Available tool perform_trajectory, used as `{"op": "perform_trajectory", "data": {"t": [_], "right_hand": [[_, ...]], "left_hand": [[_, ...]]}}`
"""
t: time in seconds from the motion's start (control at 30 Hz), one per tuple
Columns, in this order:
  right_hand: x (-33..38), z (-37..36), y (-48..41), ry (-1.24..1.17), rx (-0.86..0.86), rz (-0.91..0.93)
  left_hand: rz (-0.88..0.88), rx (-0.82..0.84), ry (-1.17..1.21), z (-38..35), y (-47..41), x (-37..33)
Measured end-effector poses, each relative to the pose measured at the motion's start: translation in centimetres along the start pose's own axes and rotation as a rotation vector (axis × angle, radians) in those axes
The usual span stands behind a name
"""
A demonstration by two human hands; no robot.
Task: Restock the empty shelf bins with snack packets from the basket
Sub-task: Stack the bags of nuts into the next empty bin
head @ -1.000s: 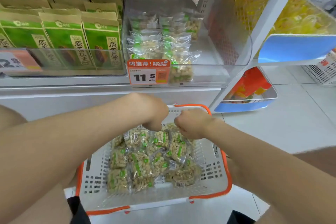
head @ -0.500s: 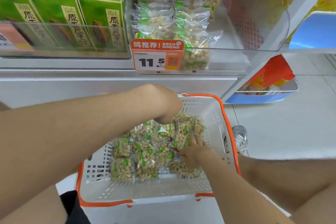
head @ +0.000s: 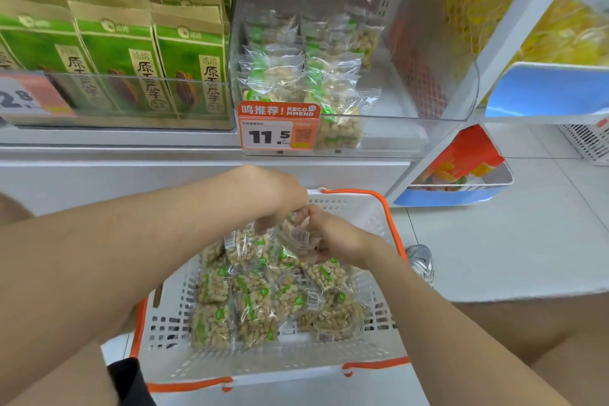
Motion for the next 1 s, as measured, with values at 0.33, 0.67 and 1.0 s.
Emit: {"op": "perform_trajectory", "data": {"t": [0.33,0.67,1.0], "right_hand": [[5.7,1.3,5.4,-0.292,-0.081,0.217],[13.8,3.4,13.2,0.462,-1.070,0.689],[18.9,0.1,17.8,0.815,-0.977,1.088]], "left_hand": [[-0.178,-0.241,0.430,2.4,3.5,1.9],[-0.217,-0.590,1.003,6.0,10.8,2.4],[-0.393,-0.698,1.903,7.6,12.6,4.9]]}}
Point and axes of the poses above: each hand's wrist, its own y-axis away from the middle knuckle, its own z-axis out of the back of the hand, x = y × z, the point moved 6 cm from there along -y, towards the middle knuckle, and after that the axes turned 14 degrees about x, right-handed, at the moved point
